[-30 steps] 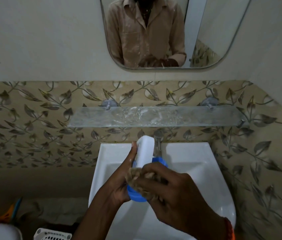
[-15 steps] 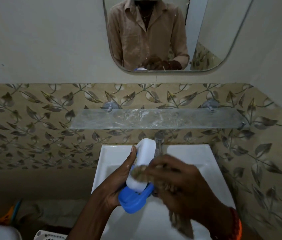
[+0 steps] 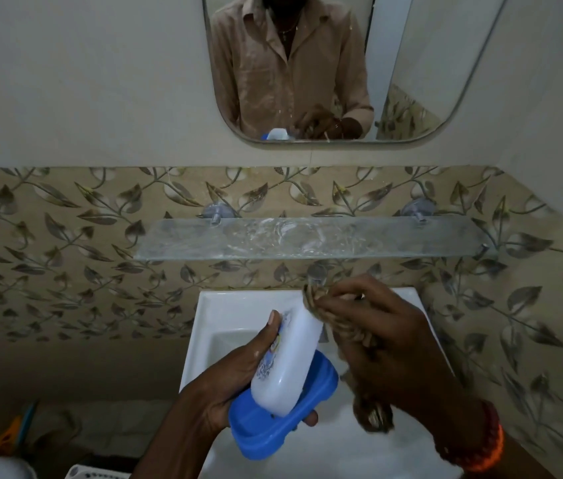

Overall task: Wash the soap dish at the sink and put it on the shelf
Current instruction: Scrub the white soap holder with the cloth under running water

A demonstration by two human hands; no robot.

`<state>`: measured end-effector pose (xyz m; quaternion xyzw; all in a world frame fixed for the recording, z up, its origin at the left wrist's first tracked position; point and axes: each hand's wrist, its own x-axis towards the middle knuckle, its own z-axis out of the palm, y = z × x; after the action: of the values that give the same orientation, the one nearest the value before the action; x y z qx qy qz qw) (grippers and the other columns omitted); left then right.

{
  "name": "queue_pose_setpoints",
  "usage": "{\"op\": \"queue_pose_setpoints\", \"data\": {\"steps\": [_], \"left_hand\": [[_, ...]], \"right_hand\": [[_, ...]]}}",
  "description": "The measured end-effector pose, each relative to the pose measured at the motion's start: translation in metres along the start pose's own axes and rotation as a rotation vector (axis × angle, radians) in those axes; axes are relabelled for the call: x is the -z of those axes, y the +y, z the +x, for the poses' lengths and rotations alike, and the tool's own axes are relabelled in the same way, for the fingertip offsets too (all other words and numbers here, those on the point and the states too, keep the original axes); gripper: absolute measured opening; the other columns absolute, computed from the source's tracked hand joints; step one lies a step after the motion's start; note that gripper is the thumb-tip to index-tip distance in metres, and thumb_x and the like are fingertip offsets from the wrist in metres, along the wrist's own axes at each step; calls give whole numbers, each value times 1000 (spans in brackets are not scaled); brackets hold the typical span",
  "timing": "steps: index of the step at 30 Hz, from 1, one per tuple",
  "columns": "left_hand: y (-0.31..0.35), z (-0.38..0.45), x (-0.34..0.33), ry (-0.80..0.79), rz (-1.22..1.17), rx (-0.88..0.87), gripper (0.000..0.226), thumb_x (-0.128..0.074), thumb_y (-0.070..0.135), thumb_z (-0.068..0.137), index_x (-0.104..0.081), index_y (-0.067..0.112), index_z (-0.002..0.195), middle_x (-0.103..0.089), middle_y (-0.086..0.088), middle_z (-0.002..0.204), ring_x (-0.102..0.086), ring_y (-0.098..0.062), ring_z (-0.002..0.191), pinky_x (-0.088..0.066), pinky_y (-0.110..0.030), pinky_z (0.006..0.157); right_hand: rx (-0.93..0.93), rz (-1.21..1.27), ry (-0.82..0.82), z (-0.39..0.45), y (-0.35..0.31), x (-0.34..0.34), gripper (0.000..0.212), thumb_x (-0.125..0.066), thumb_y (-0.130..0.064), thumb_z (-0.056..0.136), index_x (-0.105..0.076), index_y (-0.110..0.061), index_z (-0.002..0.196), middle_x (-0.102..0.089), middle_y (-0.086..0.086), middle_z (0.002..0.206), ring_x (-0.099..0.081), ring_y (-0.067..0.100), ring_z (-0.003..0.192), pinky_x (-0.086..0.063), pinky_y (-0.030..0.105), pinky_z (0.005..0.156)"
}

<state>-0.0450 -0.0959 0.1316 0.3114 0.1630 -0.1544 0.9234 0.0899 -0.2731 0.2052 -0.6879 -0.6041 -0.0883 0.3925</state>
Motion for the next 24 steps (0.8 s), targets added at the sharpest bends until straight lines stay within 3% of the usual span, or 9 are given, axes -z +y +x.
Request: {"op": "queue_pose_setpoints", "data": {"steps": [2,5,8,11,13,16,20,24], "left_hand": [[-3,1,2,-27,59,14,72,-71,71,74,-77,9,112,-76,-16,97,-73,-40,88,-54,-52,87],[-1,1,-1,-30,59,54,74,-77,68,69,-76,7,110,-74,-19,96,-73,-42,83,-57,-55,81],[0,1,-8,-47,48,88,74,-81,61,70,-74,2,114,-73,-24,98,-73,-43,83,-61,-54,74],[4,4,-12,-20,26,52,84,-79,69,62,-76,2,114,-74,-26,106,-75,-45,84,-62,-47,69],[4,6,-11,57,-80,6,95,-79,71,61,-71,-7,116,-71,-32,109,-73,-49,85,-61,-50,72],[1,7,-13,100,-219,-27,111,-73,77,66,-60,-16,126,-59,-38,131,-68,-51,99,-57,-55,86],[-3,9,-27,121,-309,-134,89,-82,61,72,-66,-11,121,-60,-33,134,-67,-46,111,-55,-53,94],[-1,12,-38,223,-289,-184,56,-78,48,81,-78,-4,102,-76,-26,101,-76,-40,87,-62,-48,77]], "right_hand": [[-53,28,6,2,9,4,39,-73,1,76,-73,-6,114,-65,5,114,-65,12,99,-57,29,82],[-45,60,16,-6,13,-3,40,-79,-11,75,-71,-10,115,-64,0,112,-65,10,99,-56,27,81],[-46,33,136,-5,16,-16,26,-78,-7,74,-74,-5,99,-69,3,95,-66,13,84,-56,28,72],[-34,-80,241,2,17,-21,14,-75,-8,77,-75,-2,90,-70,6,86,-66,16,75,-56,29,64],[11,-201,308,4,19,-17,12,-70,-13,83,-74,-2,86,-70,8,86,-65,17,70,-56,30,57],[118,-396,413,8,21,-14,19,-69,-15,93,-74,-1,82,-71,10,83,-66,19,65,-55,30,51],[184,-456,414,4,12,-27,15,-71,-17,92,-74,-3,87,-71,11,89,-67,18,68,-57,28,55],[220,-418,325,-5,5,-37,25,-74,-19,85,-60,-10,104,-60,6,107,-64,16,81,-55,24,65]]}}
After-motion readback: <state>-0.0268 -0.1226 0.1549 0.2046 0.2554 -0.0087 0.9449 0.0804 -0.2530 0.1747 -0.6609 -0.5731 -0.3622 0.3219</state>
